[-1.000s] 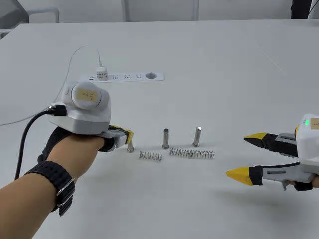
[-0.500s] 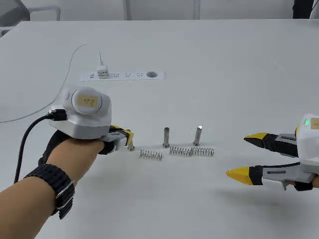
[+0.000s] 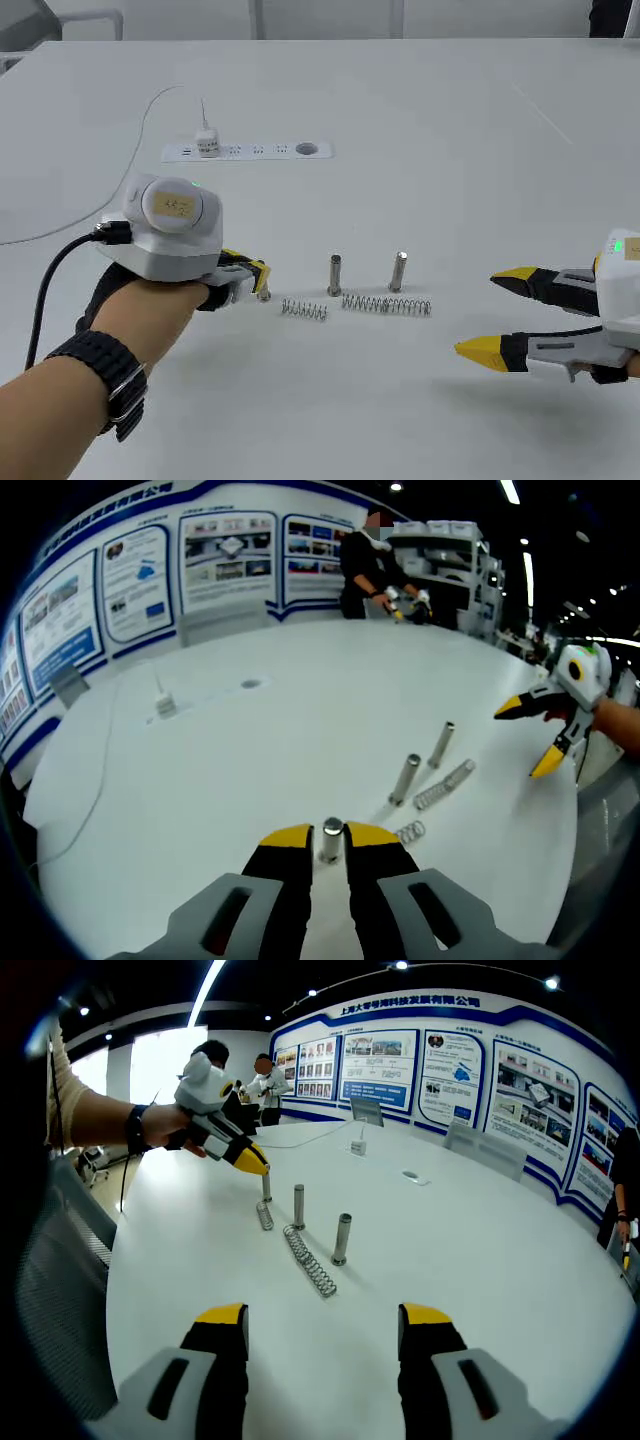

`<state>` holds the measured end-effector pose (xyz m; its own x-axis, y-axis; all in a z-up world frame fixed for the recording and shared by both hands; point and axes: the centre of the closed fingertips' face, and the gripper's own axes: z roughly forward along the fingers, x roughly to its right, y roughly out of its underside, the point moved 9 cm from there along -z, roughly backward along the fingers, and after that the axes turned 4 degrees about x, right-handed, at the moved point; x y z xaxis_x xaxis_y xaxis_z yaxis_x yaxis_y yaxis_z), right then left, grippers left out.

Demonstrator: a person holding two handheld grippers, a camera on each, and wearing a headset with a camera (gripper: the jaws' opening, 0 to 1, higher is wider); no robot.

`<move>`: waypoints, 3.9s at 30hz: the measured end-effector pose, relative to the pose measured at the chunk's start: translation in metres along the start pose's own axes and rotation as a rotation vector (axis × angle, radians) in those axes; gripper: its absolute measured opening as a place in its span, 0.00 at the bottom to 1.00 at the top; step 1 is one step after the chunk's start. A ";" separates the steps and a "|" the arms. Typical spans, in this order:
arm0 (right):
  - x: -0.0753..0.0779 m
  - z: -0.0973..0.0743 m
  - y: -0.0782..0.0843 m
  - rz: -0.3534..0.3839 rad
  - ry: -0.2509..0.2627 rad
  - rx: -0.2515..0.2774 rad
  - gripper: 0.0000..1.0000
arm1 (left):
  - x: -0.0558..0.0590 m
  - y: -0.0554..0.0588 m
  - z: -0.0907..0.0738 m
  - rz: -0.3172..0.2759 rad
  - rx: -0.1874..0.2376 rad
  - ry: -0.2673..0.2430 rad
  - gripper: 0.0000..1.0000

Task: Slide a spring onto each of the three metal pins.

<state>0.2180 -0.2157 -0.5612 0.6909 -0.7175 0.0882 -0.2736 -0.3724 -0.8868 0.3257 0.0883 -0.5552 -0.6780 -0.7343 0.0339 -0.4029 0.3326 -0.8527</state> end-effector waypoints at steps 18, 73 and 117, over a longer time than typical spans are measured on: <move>-0.001 0.001 0.000 0.000 -0.001 -0.003 0.61 | -0.002 0.003 -0.010 0.001 0.086 0.037 0.27; -0.027 0.031 -0.028 -0.066 -0.122 -0.043 0.35 | 0.007 0.051 -0.040 0.070 0.175 0.202 0.69; -0.051 0.136 -0.053 -0.089 -0.210 -0.101 0.22 | 0.015 0.058 -0.045 0.088 0.148 0.226 0.67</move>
<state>0.2885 -0.0788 -0.5801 0.8362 -0.5453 0.0581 -0.2637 -0.4928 -0.8292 0.2645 0.1225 -0.5807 -0.8331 -0.5500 0.0578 -0.2535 0.2870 -0.9238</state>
